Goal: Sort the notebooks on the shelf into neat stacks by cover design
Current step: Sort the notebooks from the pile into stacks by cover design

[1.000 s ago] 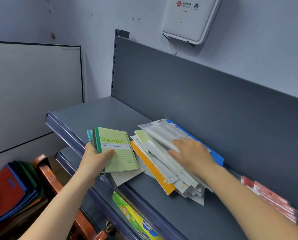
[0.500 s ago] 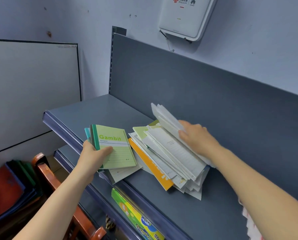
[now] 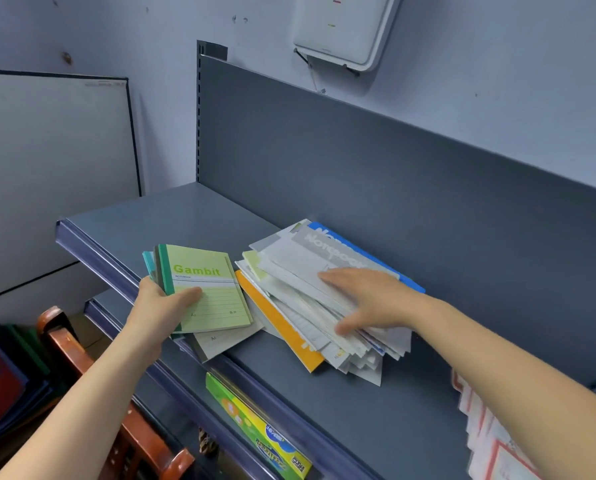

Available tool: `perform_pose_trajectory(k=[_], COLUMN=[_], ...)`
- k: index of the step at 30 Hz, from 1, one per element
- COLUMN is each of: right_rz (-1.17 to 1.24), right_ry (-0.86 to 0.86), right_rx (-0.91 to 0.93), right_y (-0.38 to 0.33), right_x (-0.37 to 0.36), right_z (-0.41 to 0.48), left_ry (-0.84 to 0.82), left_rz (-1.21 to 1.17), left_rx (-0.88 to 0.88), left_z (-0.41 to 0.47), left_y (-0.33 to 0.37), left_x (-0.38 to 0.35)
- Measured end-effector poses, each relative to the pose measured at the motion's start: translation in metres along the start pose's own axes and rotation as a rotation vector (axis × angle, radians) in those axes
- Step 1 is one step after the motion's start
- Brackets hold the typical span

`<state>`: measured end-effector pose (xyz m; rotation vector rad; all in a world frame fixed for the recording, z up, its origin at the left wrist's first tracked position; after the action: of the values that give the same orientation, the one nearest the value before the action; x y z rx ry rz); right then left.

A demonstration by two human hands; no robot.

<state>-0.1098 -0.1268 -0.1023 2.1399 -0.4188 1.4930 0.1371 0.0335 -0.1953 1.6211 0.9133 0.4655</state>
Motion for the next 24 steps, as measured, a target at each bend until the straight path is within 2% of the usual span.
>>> perform_pose_trajectory(k=[2, 4, 9, 16, 19, 24], right_rz=[0.029, -0.015, -0.017, 0.375, 0.428, 0.368], right_ry=[-0.131, -0.168, 0.012, 0.334, 0.339, 0.296], right_rx=[0.034, 0.024, -0.027, -0.292, -0.346, -0.311], right_y=[0.008, 0.017, 0.020, 0.071, 0.080, 0.071], right_x=[-0.016, -0.033, -0.048, -0.008, -0.009, -0.012], right_z=[-0.020, -0.039, -0.058, -0.058, -0.053, -0.053], left_ry=[-0.013, -0.013, -0.005, -0.009, -0.015, -0.007], left_rz=[-0.013, -0.023, -0.092, -0.263, -0.299, -0.309], left_rx=[-0.005, -0.009, -0.041, 0.021, -0.004, -0.033], left_z=[-0.003, -0.006, -0.020, -0.039, -0.052, -0.078], left_y=[0.002, 0.004, 0.013, 0.024, 0.035, 0.041], left_x=[-0.001, -0.003, -0.012, -0.018, -0.026, -0.037])
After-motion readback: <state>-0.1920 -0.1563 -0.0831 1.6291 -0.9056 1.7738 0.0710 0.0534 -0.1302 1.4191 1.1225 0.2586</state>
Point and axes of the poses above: each hand's wrist, its own z-axis towards the middle knuckle, its own x-axis out of the back of the hand, y = z × x, the point moved 3 cm from there along z, towards the middle knuckle, and after that the axes turned 14 degrees about -z, right-handed, at the moved point
